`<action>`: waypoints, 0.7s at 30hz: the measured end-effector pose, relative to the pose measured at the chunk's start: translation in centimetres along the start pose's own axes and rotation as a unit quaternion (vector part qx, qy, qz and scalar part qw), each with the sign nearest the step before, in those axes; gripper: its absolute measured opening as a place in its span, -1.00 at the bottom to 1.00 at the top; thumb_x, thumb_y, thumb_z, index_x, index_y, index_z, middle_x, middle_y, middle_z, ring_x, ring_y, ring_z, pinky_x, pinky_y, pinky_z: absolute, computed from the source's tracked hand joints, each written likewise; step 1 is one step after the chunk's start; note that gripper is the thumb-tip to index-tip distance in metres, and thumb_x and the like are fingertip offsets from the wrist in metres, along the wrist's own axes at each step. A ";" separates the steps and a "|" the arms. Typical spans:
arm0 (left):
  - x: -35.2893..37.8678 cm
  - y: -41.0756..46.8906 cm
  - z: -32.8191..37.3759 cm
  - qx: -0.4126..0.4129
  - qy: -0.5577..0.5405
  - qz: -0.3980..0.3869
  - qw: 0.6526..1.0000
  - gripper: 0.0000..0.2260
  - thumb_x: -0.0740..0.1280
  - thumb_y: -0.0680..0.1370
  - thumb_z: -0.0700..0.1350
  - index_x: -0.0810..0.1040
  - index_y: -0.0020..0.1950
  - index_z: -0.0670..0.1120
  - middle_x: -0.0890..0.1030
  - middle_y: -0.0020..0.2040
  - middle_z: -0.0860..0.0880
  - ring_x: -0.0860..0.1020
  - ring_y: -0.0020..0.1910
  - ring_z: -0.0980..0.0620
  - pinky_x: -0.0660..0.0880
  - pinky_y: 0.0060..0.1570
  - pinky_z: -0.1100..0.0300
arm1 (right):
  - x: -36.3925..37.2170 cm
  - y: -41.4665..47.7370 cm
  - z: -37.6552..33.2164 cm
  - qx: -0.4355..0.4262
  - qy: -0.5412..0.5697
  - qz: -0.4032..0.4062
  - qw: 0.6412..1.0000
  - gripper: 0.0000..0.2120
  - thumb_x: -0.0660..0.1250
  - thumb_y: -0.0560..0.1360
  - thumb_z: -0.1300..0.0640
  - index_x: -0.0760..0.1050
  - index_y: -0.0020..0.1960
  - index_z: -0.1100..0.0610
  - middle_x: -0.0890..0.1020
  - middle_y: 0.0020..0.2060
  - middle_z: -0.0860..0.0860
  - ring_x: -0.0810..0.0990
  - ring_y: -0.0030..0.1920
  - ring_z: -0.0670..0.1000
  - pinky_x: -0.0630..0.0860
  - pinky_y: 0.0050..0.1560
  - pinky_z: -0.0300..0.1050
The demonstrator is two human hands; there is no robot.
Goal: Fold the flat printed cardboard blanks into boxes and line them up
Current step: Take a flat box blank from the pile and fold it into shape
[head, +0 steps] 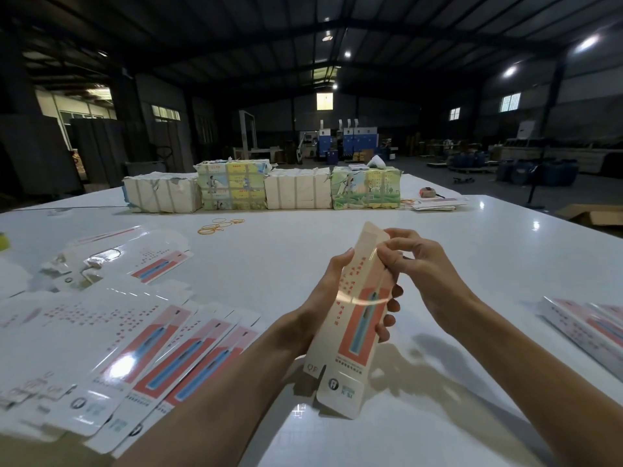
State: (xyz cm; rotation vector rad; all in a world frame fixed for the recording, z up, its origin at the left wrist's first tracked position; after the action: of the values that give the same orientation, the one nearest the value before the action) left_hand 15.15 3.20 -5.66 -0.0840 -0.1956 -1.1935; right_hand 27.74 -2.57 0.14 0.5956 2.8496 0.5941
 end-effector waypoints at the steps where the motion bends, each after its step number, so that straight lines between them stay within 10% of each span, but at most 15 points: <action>1: -0.1 0.0 0.0 0.004 -0.001 -0.003 1.000 -0.32 0.02 0.59 0.42 0.57 0.24 -0.11 0.68 0.04 -0.13 0.68 -0.12 -0.08 0.64 -0.07 0.06 | 0.1 -0.1 0.0 0.006 0.017 -0.008 1.000 -0.81 0.42 0.61 0.17 0.71 -0.11 0.25 0.57 0.26 -0.05 0.63 0.19 0.07 0.66 0.06 -0.10; 10: 0.5 0.9 -0.8 -0.039 -0.051 0.044 0.997 -0.44 0.14 0.56 0.45 0.42 -0.02 -0.07 0.48 -0.26 0.00 0.46 -0.39 0.10 0.52 -0.31 0.27 | 1.0 -0.5 -0.3 0.013 0.103 -0.044 0.994 -0.76 0.39 0.54 0.09 0.69 -0.05 0.29 0.59 0.37 0.03 0.52 0.42 0.09 0.36 0.54 0.16; 21: -1.8 -0.2 -0.4 0.032 -0.154 0.104 0.982 -0.38 0.18 0.54 0.42 0.58 0.07 -0.15 0.60 -0.21 -0.14 0.60 -0.34 -0.02 0.60 -0.30 0.16 | 3.5 -1.7 2.4 -0.018 0.027 -0.034 0.999 -0.52 0.42 0.55 -0.10 0.41 0.43 -0.13 0.74 -0.01 0.01 0.74 0.06 0.07 0.69 0.07 -0.06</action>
State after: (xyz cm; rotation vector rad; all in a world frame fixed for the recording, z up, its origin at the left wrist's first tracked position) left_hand 14.37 4.76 -6.41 -0.2277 -0.4858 -0.9609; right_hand 24.60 -1.68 -3.05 0.4822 2.8885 0.6593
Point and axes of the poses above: each hand's wrist, its own y-axis towards the middle knuckle, its own x-axis out of the palm, z = x × y, the point moved 6 cm from there along y, towards the middle knuckle
